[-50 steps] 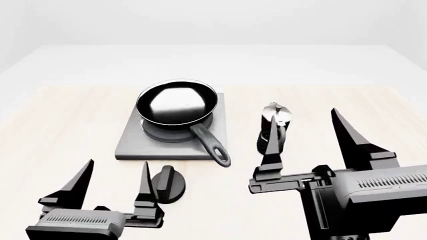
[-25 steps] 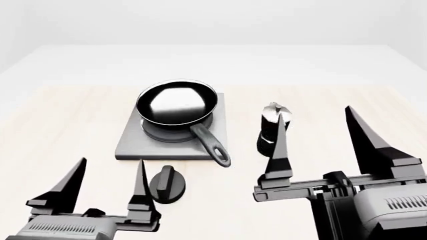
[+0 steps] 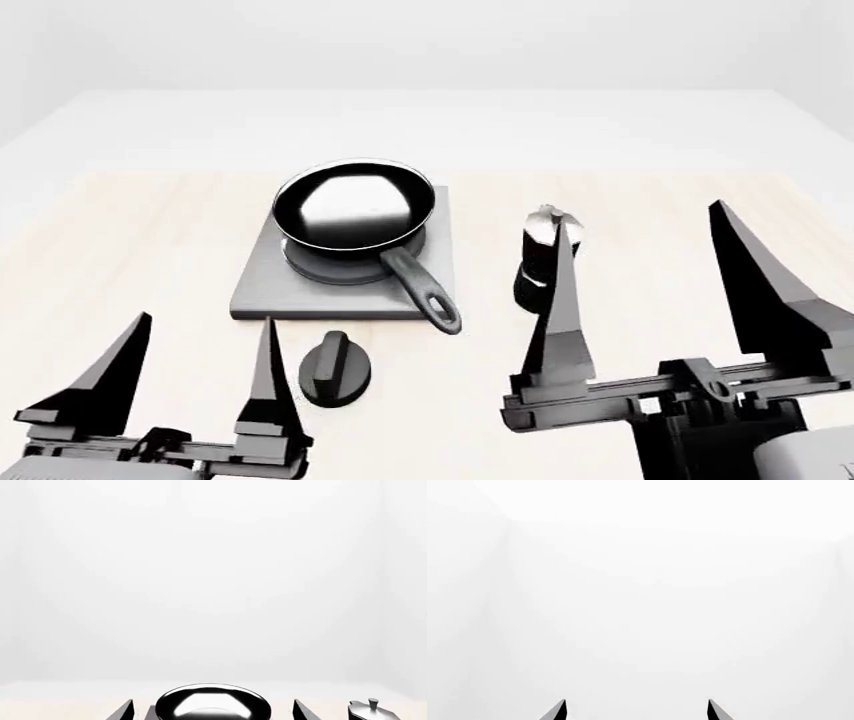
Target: Put the frying pan on the stove.
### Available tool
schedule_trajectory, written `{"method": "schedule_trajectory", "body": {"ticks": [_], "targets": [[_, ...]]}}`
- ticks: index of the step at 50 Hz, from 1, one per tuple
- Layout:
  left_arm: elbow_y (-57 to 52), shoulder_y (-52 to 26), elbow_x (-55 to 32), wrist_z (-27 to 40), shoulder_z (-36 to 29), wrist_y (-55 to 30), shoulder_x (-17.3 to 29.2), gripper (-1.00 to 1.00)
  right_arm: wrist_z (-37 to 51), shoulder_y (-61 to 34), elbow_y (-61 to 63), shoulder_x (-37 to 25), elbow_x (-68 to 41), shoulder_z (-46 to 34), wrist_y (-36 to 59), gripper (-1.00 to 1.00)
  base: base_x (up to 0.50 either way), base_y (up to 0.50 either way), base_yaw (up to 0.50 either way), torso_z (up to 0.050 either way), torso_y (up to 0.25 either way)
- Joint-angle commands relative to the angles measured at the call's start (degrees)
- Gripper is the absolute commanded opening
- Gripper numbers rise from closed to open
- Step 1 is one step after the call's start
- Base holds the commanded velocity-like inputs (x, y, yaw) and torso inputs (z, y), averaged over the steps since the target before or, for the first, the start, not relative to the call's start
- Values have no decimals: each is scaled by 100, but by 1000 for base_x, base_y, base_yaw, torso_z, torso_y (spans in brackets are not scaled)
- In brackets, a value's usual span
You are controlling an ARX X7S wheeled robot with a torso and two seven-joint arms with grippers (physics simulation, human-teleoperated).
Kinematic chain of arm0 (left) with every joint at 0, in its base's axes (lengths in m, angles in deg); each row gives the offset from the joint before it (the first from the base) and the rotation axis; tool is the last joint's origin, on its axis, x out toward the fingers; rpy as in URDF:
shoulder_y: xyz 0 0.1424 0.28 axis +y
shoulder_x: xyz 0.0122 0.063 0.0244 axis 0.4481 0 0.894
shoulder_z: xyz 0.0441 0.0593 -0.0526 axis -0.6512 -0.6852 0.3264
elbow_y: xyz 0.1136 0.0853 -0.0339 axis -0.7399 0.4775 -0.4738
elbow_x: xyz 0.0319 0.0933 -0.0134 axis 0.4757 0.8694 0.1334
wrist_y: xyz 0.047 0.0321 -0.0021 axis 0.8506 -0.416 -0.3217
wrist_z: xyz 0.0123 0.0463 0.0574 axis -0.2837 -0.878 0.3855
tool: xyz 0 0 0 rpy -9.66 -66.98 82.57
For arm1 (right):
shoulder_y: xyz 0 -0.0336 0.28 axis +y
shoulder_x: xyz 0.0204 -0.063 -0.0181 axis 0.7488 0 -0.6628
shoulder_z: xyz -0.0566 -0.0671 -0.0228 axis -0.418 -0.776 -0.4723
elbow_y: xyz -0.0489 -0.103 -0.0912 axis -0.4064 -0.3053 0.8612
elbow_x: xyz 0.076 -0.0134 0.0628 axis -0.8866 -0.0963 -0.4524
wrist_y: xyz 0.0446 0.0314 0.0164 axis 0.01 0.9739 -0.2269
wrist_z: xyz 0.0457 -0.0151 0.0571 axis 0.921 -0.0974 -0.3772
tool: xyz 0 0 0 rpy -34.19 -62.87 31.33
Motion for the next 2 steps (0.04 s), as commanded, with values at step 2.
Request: {"method": "schedule_trajectory", "body": {"ticks": [2], "targets": [[-206,99,-7,47,47,30,80,100,1052,-1896,16,-257,-62,-2239,-688,100,0,0,0,0,0]]}}
